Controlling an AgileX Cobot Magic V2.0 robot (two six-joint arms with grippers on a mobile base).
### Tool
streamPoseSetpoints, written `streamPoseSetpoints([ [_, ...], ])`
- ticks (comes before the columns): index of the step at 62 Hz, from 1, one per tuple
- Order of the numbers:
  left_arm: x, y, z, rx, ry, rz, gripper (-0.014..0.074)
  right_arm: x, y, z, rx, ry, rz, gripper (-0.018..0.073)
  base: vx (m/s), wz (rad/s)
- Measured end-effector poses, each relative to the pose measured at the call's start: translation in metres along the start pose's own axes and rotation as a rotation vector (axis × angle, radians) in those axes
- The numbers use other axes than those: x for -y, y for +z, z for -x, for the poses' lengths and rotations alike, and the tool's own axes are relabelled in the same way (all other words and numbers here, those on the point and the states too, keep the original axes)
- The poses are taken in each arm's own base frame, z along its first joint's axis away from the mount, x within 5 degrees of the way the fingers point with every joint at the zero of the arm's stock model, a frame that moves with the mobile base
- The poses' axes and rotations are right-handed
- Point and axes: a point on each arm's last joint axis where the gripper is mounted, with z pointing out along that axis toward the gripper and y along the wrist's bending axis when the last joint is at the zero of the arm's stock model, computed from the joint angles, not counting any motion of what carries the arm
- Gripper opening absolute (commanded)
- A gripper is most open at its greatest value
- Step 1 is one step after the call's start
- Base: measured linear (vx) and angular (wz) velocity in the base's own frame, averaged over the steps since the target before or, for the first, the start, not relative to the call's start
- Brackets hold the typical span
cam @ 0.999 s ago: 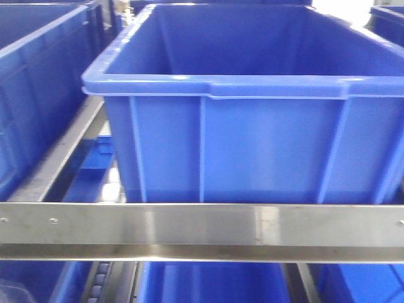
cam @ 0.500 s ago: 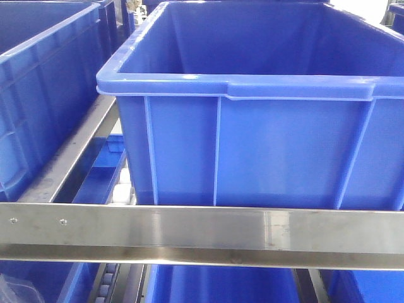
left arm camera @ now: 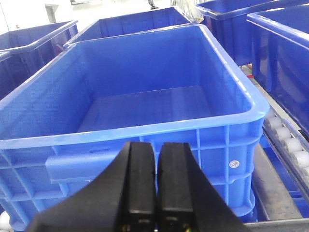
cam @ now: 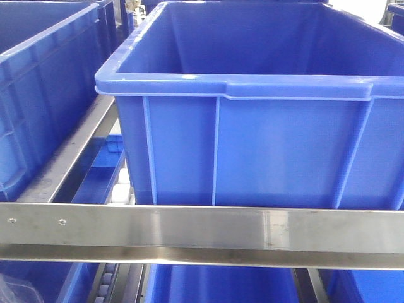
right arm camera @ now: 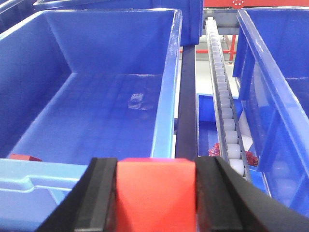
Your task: Pick red cube and place on left shelf
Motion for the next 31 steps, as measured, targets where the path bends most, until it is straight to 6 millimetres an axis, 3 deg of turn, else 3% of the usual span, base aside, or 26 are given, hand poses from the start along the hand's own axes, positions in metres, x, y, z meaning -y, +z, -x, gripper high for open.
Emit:
streamPoseSetpoints([
  [31, 0.0, 0.0, 0.0, 0.0, 0.0, 0.0, 0.0106, 0.0, 0.0003, 0.0, 0.0, 0.0, 0.0, 0.0057, 0.0, 0.0],
])
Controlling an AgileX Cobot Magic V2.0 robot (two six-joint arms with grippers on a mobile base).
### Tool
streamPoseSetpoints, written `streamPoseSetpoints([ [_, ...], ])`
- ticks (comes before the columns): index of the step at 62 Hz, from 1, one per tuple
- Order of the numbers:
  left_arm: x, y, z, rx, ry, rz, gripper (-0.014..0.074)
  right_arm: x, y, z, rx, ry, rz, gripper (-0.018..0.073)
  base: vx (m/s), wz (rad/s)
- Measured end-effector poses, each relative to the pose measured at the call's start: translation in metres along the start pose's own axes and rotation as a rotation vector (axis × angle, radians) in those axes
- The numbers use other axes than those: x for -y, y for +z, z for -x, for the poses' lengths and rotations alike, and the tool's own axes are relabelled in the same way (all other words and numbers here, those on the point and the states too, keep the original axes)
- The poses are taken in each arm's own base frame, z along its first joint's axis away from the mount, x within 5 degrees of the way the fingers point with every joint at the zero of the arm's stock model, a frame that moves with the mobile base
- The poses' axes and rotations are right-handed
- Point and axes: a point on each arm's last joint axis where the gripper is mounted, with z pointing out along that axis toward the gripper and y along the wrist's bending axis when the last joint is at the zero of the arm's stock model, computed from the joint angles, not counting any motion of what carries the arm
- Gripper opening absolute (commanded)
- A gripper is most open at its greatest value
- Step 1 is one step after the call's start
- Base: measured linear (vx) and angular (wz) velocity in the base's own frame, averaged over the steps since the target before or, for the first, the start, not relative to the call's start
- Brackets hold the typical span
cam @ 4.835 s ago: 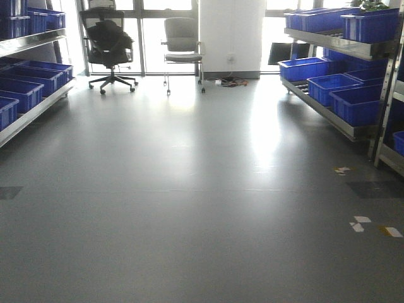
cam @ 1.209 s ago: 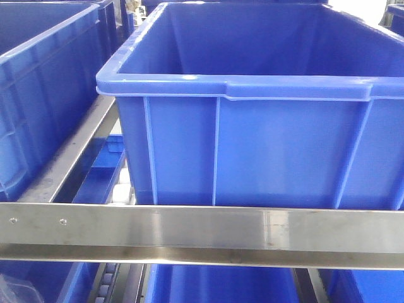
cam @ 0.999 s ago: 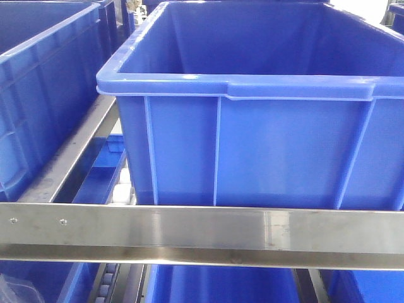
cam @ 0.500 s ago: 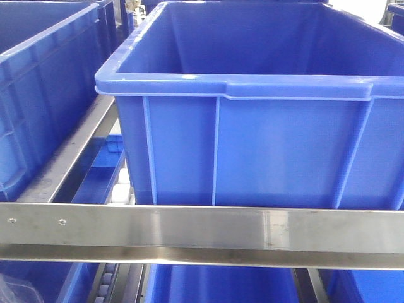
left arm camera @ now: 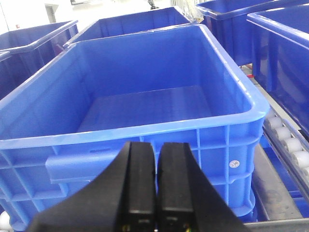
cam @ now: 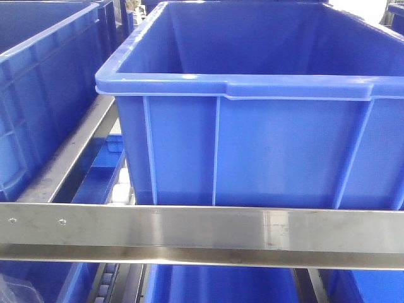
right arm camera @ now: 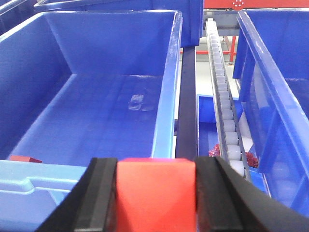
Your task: Pick red cube and place on left shelf
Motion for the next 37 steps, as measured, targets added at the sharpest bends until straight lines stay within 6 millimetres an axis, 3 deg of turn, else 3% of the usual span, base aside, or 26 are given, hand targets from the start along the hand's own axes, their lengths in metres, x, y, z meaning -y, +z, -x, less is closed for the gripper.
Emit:
streamPoseSetpoints([
  [10, 0.0, 0.0, 0.0, 0.0, 0.0, 0.0, 0.0106, -0.001, 0.009, 0.018, -0.053, 0.0, -0.007, 0.0057, 0.0, 0.0],
  [19, 0.0, 0.0, 0.0, 0.0, 0.0, 0.0, 0.0106, -0.005, 0.033, 0.046, -0.122, -0.002, 0.001, 0.0057, 0.0, 0.0],
  [27, 0.0, 0.0, 0.0, 0.0, 0.0, 0.0, 0.0106, -0.014, 0.07, 0.067, -0.182, -0.01, 0.033, 0.0057, 0.0, 0.0],
  [37, 0.0, 0.0, 0.0, 0.0, 0.0, 0.0, 0.0106, -0.035, 0.125, 0.078, -0.294, -0.03, 0.095, 0.006, 0.0, 0.0],
])
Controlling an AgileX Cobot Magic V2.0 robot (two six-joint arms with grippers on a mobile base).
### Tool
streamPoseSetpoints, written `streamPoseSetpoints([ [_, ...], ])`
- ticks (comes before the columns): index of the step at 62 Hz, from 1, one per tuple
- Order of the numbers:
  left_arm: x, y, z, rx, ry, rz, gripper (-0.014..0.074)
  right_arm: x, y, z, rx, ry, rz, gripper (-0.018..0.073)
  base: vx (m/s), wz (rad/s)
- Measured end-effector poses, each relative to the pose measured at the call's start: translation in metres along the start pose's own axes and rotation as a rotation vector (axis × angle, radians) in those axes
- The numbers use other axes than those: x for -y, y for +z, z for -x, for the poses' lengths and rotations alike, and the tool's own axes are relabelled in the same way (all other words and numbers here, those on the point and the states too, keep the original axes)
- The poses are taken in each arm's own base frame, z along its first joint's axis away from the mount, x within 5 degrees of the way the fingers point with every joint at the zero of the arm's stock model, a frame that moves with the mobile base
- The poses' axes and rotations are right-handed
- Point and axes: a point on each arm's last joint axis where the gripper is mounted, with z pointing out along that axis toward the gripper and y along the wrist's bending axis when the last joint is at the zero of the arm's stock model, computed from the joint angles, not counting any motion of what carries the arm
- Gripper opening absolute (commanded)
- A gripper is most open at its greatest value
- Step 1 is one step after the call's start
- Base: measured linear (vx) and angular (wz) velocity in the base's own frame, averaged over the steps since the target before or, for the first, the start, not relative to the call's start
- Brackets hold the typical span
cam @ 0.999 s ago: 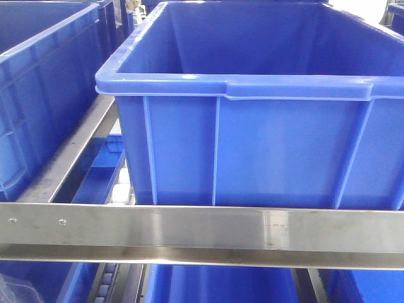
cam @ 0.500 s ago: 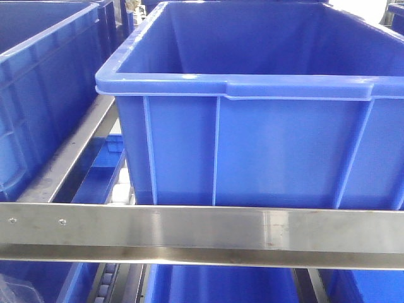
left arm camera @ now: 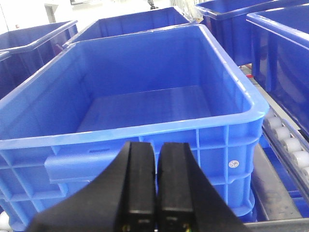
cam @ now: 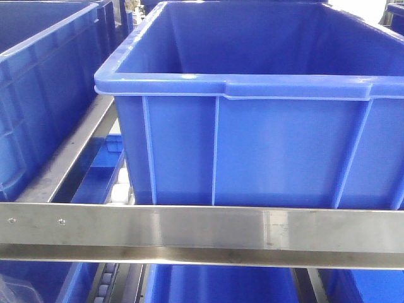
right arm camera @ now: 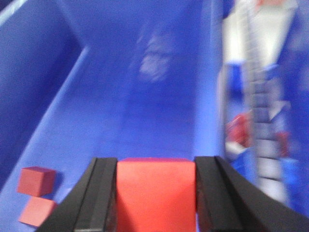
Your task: Pick red cube and place on left shelf
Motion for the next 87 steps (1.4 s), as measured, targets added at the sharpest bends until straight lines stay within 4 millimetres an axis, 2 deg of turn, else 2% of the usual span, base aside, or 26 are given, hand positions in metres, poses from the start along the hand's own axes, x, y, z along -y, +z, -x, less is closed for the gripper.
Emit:
streamPoseSetpoints([
  [6, 0.0, 0.0, 0.0, 0.0, 0.0, 0.0, 0.0106, -0.015, 0.036, 0.012, -0.068, -0.021, 0.043, 0.011, 0.0, 0.0],
  [9, 0.0, 0.0, 0.0, 0.0, 0.0, 0.0, 0.0106, -0.022, 0.049, 0.015, -0.089, -0.03, 0.059, 0.0189, 0.0, 0.0],
  [17, 0.0, 0.0, 0.0, 0.0, 0.0, 0.0, 0.0106, -0.041, 0.084, 0.017, -0.145, -0.054, 0.099, 0.0493, 0.0, 0.0],
  [21, 0.0, 0.0, 0.0, 0.0, 0.0, 0.0, 0.0106, -0.047, 0.096, 0.015, -0.165, -0.062, 0.112, 0.0559, 0.0, 0.0],
  [29, 0.0, 0.0, 0.0, 0.0, 0.0, 0.0, 0.0106, -0.055, 0.112, 0.008, -0.199, -0.074, 0.127, 0.0561, 0.0, 0.0],
  [38, 0.0, 0.0, 0.0, 0.0, 0.0, 0.0, 0.0106, -0.057, 0.117, 0.004, -0.21, -0.076, 0.128, 0.0556, 0.0, 0.0],
  [44, 0.0, 0.0, 0.0, 0.0, 0.0, 0.0, 0.0106, -0.057, 0.117, 0.005, -0.204, -0.075, 0.129, 0.0491, 0.0, 0.0],
  [53, 0.0, 0.0, 0.0, 0.0, 0.0, 0.0, 0.0106, -0.056, 0.101, 0.015, -0.16, -0.071, 0.134, 0.0244, -0.02, -0.1],
  [60, 0.0, 0.0, 0.0, 0.0, 0.0, 0.0, 0.0106, -0.052, 0.074, 0.023, -0.099, -0.066, 0.141, 0.0043, 0.0, 0.0],
  [64, 0.0, 0.0, 0.0, 0.0, 0.0, 0.0, 0.0106, -0.049, 0.058, 0.022, -0.073, -0.063, 0.143, 0.0066, 0.0, 0.0],
  [71, 0.0, 0.0, 0.0, 0.0, 0.0, 0.0, 0.0106, -0.034, 0.024, 0.015, -0.022, -0.048, 0.12, 0.0057, 0.0, 0.0],
  [87, 0.0, 0.0, 0.0, 0.0, 0.0, 0.0, 0.0106, -0.003, -0.034, -0.019, 0.033, -0.009, 0.027, 0.0057, -0.02, -0.01],
])
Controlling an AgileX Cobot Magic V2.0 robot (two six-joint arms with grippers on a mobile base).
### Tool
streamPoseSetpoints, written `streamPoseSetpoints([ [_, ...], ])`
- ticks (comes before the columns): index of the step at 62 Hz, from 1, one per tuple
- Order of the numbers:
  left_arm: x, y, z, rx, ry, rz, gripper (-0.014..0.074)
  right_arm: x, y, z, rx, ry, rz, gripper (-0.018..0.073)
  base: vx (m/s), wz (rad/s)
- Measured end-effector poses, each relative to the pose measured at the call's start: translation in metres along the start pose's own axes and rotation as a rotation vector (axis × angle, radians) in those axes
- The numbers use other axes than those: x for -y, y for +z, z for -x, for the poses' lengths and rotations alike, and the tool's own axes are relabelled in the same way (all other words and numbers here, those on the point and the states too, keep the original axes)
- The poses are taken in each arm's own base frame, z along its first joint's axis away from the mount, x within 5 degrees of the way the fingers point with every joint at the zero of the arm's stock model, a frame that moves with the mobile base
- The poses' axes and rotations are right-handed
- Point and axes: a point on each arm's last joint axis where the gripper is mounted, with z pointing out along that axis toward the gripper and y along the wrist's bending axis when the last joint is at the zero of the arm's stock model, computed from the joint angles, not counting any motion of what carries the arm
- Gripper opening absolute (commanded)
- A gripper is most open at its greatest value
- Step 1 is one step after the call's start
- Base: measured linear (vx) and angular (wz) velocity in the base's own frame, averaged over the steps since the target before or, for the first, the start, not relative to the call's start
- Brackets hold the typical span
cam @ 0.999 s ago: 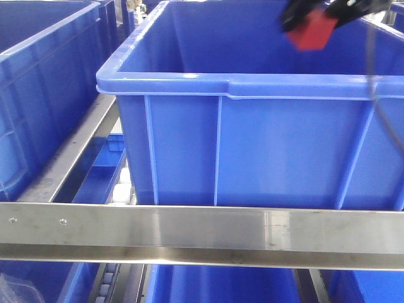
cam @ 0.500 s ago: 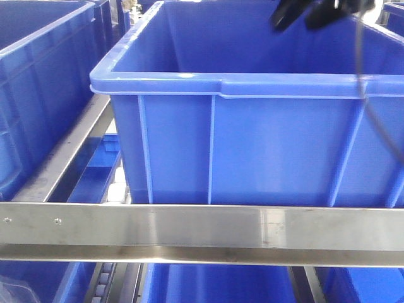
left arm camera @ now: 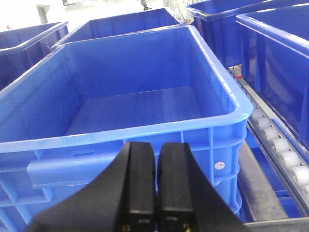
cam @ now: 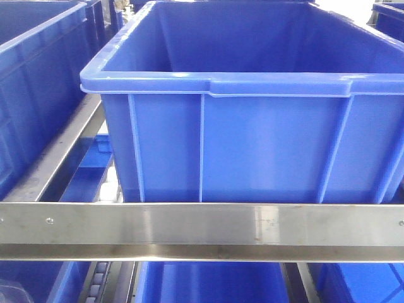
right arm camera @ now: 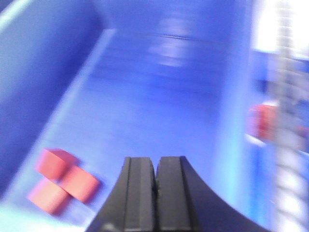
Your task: Pick red cube and place on left shelf
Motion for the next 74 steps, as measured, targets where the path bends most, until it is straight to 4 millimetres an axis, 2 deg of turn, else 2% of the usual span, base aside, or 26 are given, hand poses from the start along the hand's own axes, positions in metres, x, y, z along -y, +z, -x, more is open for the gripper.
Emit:
streamPoseSetpoints([
  [14, 0.0, 0.0, 0.0, 0.0, 0.0, 0.0, 0.0106, 0.006, -0.022, -0.007, 0.046, 0.01, -0.027, 0.0057, -0.01, -0.07],
  [39, 0.0, 0.0, 0.0, 0.0, 0.0, 0.0, 0.0106, 0.006, -0.026, -0.006, 0.058, 0.01, -0.026, 0.0057, 0.0, 0.02],
  [57, 0.0, 0.0, 0.0, 0.0, 0.0, 0.0, 0.0106, 0.006, -0.047, -0.004, 0.137, 0.003, -0.026, 0.0057, 0.0, 0.0],
  [65, 0.0, 0.0, 0.0, 0.0, 0.0, 0.0, 0.0106, 0.012, -0.056, -0.021, 0.168, -0.003, -0.064, 0.0057, 0.0, 0.0],
  [74, 0.0, 0.0, 0.0, 0.0, 0.0, 0.0, 0.0106, 0.02, -0.066, -0.061, 0.177, 0.011, -0.129, 0.0057, 0.0, 0.0],
])
